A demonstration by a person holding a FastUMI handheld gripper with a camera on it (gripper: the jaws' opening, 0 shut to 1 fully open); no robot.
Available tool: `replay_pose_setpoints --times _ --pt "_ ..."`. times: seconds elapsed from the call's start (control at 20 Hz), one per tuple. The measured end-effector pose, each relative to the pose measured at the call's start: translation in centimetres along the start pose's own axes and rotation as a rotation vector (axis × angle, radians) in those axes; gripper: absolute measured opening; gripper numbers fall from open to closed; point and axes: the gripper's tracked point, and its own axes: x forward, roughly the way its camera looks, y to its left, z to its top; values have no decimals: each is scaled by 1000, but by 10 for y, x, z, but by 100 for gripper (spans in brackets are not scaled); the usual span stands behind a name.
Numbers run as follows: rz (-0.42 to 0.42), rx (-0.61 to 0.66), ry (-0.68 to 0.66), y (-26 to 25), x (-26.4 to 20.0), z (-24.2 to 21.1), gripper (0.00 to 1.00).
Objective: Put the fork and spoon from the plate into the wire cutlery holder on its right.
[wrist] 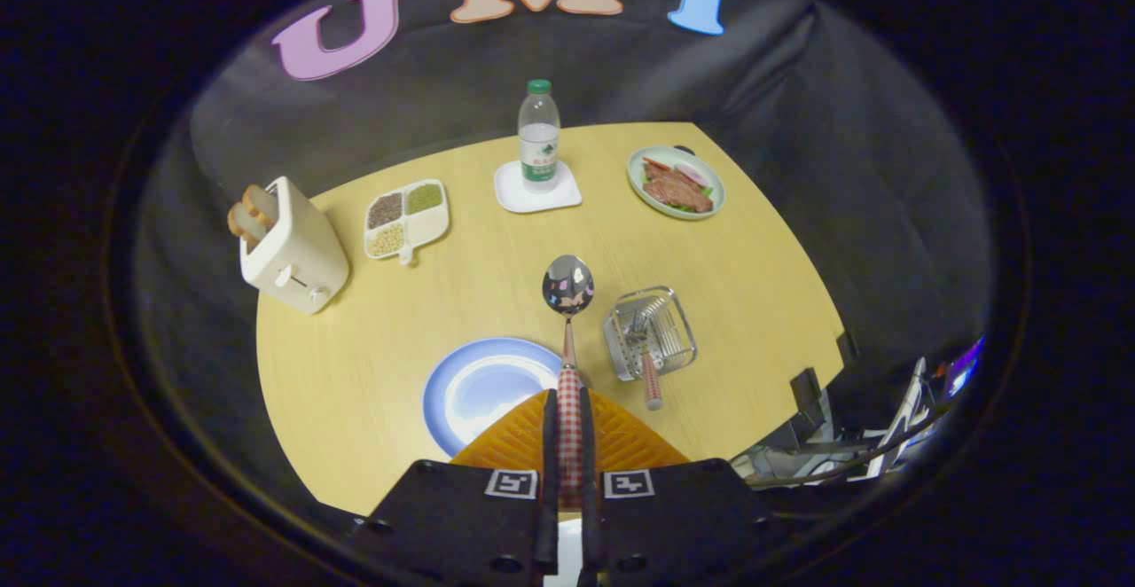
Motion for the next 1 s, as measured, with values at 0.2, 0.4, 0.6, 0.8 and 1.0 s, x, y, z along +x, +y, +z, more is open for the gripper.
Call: replay_pose_setpoints --times 0.2,0.4,0.6,0.8,1.0 --pt "-20 82 156 -20 6 -2 13" --pt "-32 165 284 -36 21 -5 13" --pt "-36 203 415 -52 42 -13 13" --pt "7 238 492 -44 73 -14 13" --pt "-10 259 543 -58 89 -15 13"
